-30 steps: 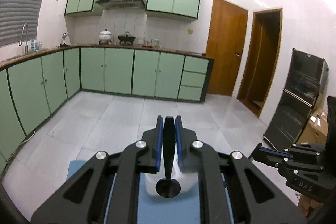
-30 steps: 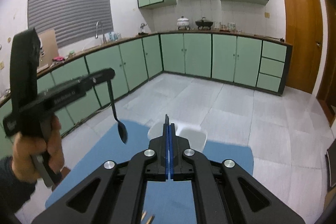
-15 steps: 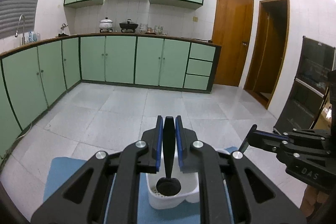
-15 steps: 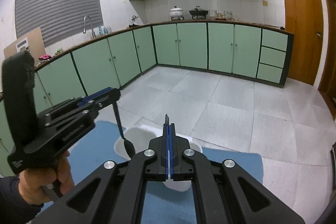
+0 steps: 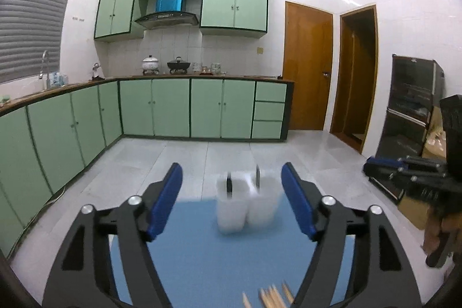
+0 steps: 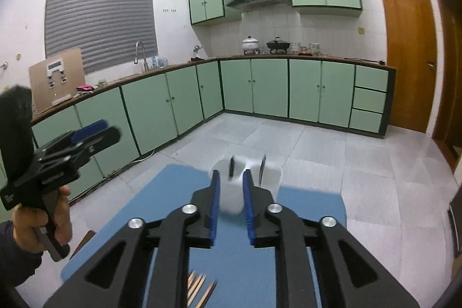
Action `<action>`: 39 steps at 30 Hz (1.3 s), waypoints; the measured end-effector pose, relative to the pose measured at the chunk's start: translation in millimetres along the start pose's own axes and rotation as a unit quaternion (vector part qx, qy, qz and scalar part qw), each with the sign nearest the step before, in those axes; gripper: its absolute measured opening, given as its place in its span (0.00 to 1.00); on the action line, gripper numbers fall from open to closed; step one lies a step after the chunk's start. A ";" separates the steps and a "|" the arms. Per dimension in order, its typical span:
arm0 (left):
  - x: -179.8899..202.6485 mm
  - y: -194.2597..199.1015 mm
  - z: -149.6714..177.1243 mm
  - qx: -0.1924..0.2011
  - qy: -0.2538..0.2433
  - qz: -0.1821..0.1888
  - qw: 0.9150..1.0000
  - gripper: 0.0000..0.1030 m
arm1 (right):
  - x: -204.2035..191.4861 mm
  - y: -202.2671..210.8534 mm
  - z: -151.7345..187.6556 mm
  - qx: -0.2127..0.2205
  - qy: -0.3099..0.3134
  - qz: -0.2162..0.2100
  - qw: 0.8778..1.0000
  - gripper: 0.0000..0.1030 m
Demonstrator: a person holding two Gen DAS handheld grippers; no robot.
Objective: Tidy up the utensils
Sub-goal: 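Bring both tools back over the row of chopsticks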
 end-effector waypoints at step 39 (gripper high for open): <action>102.0 116.5 263.0 -0.197 0.039 -0.001 0.980 0.77 | -30.9 34.3 302.6 -0.115 -0.020 0.061 0.991 0.27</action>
Point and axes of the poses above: each gripper's, at about its wrist camera, not at the fingertips, and y roughly against the way its jaws point, x to its right, z to its underside, the point moved 2 cm from there along -y, roughly the way its jaws point, and after that the axes turned 13 degrees about -y, right-handed, at the moved point
